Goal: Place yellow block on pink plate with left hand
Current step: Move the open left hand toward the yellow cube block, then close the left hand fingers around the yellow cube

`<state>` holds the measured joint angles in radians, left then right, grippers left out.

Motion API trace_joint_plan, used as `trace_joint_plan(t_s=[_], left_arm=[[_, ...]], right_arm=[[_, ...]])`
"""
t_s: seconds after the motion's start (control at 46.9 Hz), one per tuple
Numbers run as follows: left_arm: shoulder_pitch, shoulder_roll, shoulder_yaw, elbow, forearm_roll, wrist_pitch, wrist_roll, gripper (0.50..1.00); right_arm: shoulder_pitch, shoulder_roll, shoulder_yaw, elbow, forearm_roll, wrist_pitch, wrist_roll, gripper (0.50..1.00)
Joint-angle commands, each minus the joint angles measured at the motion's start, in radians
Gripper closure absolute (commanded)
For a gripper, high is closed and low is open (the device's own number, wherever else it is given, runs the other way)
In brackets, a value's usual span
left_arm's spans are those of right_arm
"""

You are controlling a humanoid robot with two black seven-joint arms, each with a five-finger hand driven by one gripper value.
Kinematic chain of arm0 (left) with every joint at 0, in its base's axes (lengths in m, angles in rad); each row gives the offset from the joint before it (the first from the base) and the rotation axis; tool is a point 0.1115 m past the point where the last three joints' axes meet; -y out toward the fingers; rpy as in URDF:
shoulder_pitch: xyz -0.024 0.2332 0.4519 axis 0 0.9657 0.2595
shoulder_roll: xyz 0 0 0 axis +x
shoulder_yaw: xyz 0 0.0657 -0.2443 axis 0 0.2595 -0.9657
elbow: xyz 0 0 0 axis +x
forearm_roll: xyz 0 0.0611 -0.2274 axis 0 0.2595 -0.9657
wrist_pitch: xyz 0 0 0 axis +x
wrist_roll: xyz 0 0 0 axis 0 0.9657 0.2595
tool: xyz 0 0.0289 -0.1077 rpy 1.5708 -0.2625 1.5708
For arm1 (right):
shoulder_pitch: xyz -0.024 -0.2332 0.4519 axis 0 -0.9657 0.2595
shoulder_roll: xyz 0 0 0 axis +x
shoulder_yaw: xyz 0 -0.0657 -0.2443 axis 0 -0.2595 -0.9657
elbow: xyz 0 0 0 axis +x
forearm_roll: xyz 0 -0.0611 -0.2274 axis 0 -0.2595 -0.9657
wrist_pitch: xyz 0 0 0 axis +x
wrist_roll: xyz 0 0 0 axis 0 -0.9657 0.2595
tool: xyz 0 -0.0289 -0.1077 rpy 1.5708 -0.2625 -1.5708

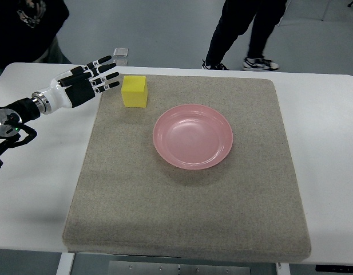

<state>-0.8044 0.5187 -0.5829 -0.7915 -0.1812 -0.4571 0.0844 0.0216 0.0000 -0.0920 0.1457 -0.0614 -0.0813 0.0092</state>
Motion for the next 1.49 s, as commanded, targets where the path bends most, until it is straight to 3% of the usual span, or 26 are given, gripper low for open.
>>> trace_joint_plan(t_s=[0.0,0.405,0.576,0.704,1.472], left_arm=[[-0.001,0.0,0.0,0.0,0.0,0.002,0.0,0.506],[-0.019,-0.003,-0.04,0.008,0.008,0.006,-0.014,0.506],[-0.038,-0.003,-0.038,0.012,0.014,0.06,-0.025,0.506],[-0.071,0.0,-0.029,0.011,0.043,0.052,-0.025,0.506],[-0.213,-0.005,-0.023,-0.017,1.218,0.048,-0.037,0.506]], right_arm=[[0.0,0.0,0.0,0.0,0.0,0.0,0.0,0.576],[0.0,0.0,0.0,0.0,0.0,0.0,0.0,0.576],[0.0,0.0,0.0,0.0,0.0,0.0,0.0,0.576],[0.0,0.0,0.0,0.0,0.0,0.0,0.0,0.576],[0.0,0.0,0.0,0.0,0.0,0.0,0.0,0.576]])
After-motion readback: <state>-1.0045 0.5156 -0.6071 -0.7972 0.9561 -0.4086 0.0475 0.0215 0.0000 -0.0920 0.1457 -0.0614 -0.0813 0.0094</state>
